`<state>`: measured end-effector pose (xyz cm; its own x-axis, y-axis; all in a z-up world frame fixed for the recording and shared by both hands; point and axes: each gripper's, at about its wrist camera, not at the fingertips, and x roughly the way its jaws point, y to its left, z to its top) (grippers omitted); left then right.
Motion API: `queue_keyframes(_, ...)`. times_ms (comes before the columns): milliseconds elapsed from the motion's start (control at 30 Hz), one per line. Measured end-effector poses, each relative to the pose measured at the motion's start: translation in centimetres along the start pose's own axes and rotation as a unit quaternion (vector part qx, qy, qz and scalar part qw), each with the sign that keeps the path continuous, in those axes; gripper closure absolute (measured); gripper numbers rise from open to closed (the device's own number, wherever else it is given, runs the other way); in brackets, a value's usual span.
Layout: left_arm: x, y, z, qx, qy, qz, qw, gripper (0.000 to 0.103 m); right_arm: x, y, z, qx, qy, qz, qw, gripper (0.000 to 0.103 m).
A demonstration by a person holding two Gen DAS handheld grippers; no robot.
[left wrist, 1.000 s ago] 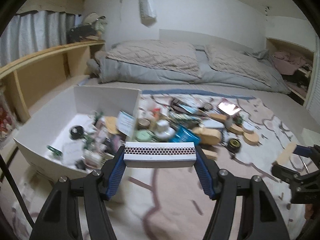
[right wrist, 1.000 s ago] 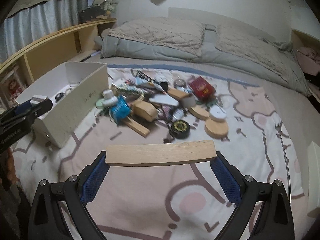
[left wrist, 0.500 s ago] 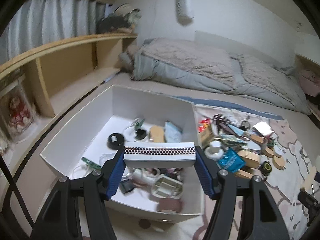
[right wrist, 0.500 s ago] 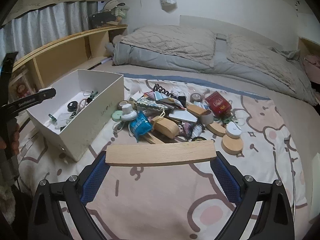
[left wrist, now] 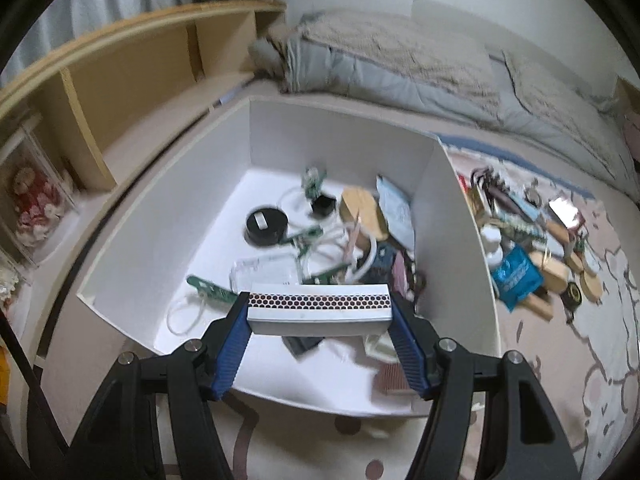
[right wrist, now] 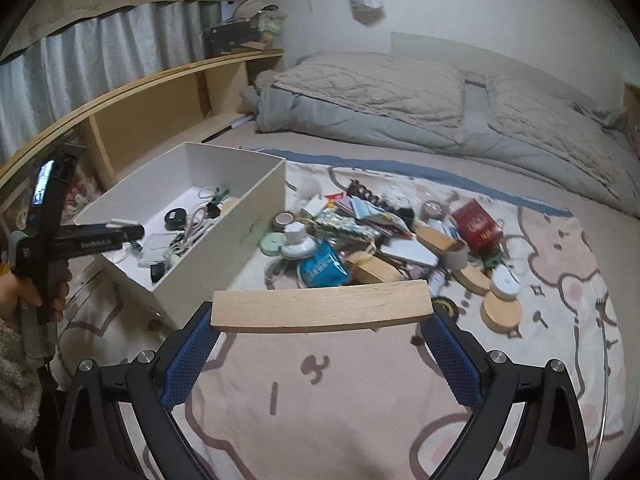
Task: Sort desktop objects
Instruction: 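Carry both objects to the shoe box while left releases the white box inside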
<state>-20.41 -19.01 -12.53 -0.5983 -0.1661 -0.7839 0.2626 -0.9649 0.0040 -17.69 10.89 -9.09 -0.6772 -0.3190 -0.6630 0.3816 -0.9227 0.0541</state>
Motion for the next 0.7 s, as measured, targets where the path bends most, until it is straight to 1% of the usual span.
queue_keyframes(33,0.1,0.1,0.0,0.001,0.004,0.002,1.0,0.037,0.1,0.3,0.3,-0.003,-0.001,0.002,1.0,0.004)
queue_keyframes(67,0.2,0.2,-0.1,0.002,0.005,0.004,1.0,0.033,0.2,0.7,0.6,-0.005,-0.002,0.007,1.0,0.004)
queue_keyframes(100,0.1,0.3,-0.1,0.003,0.004,0.004,1.0,0.02,0.3,0.8,0.9,-0.006,-0.003,0.009,1.0,0.004)
queue_keyframes(167,-0.1,0.5,-0.1,-0.001,-0.003,0.005,1.0,0.006,0.5,1.6,1.6,-0.01,-0.005,0.018,1.0,0.004)
queue_keyframes(367,-1.1,1.6,-0.3,-0.008,-0.029,0.009,0.9995,0.006,1.5,3.8,3.6,-0.025,-0.011,0.038,0.999,0.004)
queue_keyframes(567,-4.0,2.8,-1.1,-0.022,-0.08,0.015,0.9965,0.006,3.1,6.1,5.8,-0.027,-0.007,0.067,0.997,0.004)
queue_keyframes(700,-6.2,3.3,-2.0,-0.026,-0.116,0.028,0.9926,0.006,4.8,7.8,7.1,-0.019,0.009,0.092,0.996,0.004)
